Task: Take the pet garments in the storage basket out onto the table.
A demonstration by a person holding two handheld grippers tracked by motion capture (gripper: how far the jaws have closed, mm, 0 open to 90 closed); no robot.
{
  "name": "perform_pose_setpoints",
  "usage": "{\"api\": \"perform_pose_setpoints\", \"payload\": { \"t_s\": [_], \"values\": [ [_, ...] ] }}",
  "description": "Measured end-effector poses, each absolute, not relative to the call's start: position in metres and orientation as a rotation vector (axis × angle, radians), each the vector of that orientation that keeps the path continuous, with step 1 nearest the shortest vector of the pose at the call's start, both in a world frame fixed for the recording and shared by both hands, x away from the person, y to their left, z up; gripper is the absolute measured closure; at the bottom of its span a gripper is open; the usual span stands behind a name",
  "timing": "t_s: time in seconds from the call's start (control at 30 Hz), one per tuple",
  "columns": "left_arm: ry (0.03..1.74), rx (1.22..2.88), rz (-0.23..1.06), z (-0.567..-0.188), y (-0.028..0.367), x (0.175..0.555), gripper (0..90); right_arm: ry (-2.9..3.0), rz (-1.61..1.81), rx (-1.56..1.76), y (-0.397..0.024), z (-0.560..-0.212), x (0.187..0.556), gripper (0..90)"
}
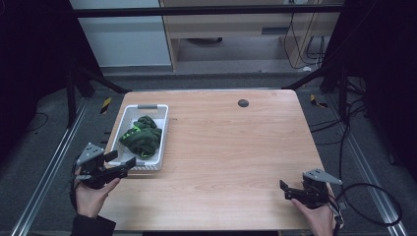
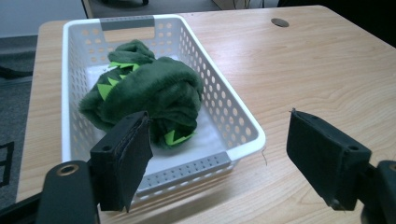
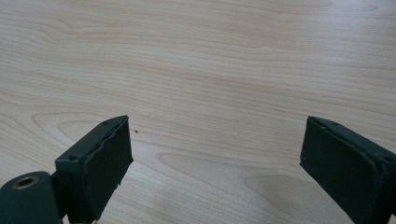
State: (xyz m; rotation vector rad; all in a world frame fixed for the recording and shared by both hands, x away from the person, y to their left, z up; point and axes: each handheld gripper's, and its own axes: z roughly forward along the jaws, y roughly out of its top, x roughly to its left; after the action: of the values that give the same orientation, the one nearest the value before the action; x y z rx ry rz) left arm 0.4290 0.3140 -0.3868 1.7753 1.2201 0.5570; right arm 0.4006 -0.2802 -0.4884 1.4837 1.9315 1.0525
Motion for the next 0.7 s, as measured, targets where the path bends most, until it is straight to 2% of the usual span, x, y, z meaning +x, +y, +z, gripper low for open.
{"api": "perform_pose_setpoints", "payload": {
  "t_s": [0.27, 0.7],
  "values": [
    [1.221, 1.795, 0.589, -0.374, 0.319, 0.439, 20.8, 1.940, 1.055, 1.480, -0.279, -0.488, 0.402, 8.9],
    [1.221, 1.856, 0.569, -0.366, 0.315, 0.467, 19.8, 1.950, 1.060, 1.475, -0.277, -0.488, 0.403, 8.9]
  ]
}}
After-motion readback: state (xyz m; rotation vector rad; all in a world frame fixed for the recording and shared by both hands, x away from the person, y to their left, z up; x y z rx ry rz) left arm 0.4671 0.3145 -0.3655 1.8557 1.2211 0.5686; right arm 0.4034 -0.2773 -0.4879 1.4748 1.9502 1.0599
